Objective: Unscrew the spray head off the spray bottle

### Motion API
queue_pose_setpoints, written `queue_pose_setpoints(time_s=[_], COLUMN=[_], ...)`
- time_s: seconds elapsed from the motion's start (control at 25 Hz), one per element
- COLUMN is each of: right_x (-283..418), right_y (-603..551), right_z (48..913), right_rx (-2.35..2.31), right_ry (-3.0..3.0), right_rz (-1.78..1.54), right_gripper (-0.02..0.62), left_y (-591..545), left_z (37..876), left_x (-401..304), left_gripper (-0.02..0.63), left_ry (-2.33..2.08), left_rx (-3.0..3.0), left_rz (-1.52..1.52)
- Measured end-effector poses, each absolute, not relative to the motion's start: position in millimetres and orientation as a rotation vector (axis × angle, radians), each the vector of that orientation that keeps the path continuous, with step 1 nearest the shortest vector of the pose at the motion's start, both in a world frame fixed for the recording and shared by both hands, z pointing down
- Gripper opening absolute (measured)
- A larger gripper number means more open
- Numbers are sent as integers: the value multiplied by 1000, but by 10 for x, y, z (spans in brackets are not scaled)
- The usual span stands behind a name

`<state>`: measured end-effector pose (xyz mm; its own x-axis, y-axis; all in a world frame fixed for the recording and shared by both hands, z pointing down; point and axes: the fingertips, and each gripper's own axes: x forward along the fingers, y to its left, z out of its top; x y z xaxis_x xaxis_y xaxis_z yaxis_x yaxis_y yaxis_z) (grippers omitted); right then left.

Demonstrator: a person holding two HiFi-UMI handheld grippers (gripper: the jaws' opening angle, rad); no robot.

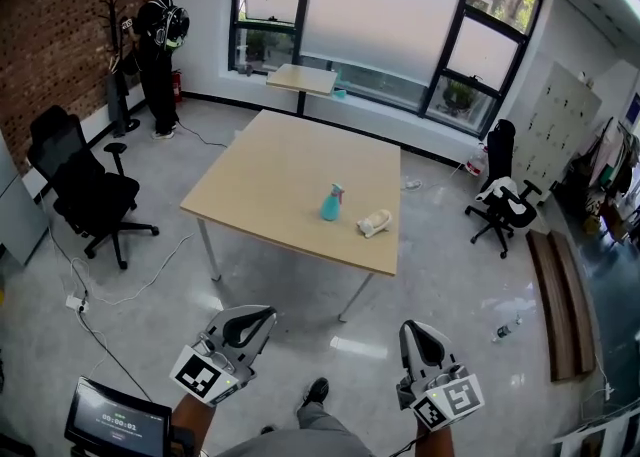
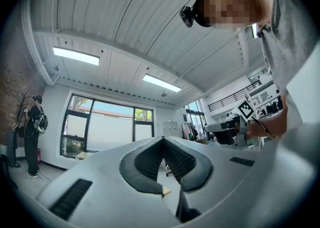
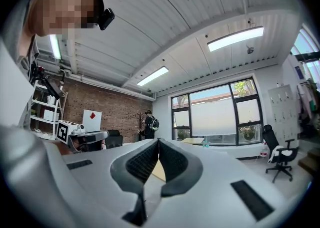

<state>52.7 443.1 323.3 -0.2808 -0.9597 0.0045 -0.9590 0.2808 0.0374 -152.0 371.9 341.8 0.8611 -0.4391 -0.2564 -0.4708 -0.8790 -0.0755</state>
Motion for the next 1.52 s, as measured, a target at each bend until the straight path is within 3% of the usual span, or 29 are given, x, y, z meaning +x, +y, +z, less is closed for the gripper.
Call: queue_pose_setpoints(time_s=[0.68, 1.52], right_x=[1749, 1992], right_y=[2172, -293], right_z=[3580, 3932], right_rx=[1673, 1759], right_ry=[-2700, -2558], right_rz=[135, 255], right_gripper=[6, 6], left_y=[1666, -973], left_z=[3735, 4078], left_x=[-193, 407], left_gripper=[5, 5], left_ry=[869, 654], left_rx=[-2983, -3074], left_rz=[275, 223])
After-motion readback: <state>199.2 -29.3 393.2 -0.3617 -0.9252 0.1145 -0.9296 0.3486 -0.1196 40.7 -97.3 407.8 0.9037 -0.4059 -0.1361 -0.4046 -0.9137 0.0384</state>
